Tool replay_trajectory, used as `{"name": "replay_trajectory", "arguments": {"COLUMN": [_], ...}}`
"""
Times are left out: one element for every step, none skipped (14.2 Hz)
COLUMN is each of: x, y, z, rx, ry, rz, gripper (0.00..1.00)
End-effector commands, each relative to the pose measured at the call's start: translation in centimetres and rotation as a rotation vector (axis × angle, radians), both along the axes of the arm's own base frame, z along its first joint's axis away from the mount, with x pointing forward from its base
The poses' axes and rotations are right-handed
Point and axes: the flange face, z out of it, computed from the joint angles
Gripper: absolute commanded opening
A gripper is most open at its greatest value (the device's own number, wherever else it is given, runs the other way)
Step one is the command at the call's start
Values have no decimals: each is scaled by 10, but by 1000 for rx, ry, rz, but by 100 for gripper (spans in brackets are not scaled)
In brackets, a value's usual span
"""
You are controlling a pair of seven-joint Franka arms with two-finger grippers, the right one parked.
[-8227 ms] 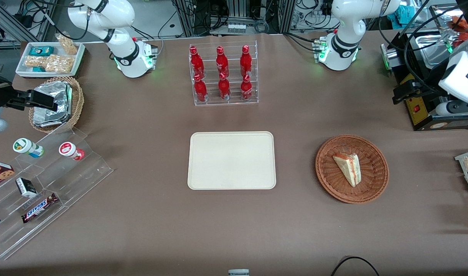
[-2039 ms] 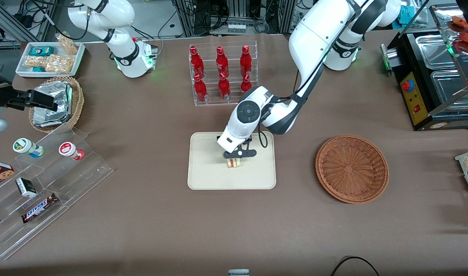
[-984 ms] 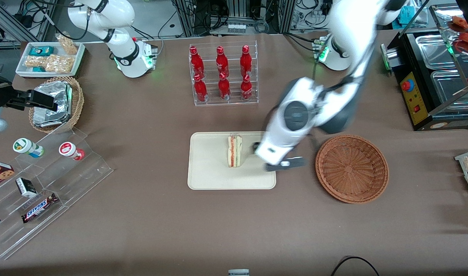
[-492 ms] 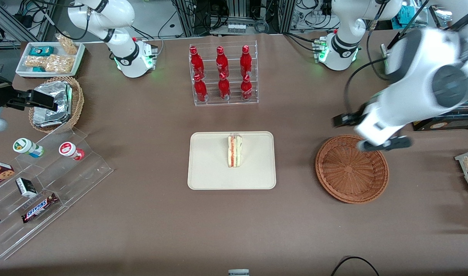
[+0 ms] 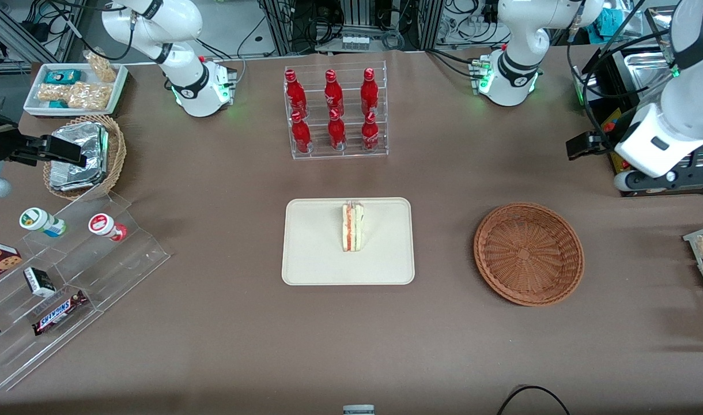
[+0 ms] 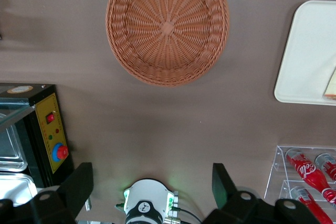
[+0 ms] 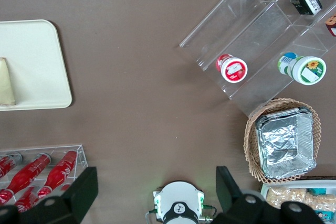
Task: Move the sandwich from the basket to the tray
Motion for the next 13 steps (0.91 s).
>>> {"name": "replay_trajectory", "arguments": {"x": [1,2,-6,-9,-13,-16,-17,-17,-16,-13,-13,-13,-13], "y": [6,5,6,18,35,42,43,44,44,45,44,45,45], "z": [15,17,24,24,24,24,25,26,26,25,27,27,27], "rx": [-5,-23,-30,-37,-46,-52,-54,-52,-44,-41,-44,-42,-42], "ry": [-23,-34,-46,-39,-35,-30,-28,-26,-27,-27,-32,-32,-32], "rz": [-1,-8,-24,-31,-33,-48,-51,-48,-42,-29,-22,-22,-22], "gripper": [100,100,100,100,100,100,100,100,100,100,100,100,100]}}
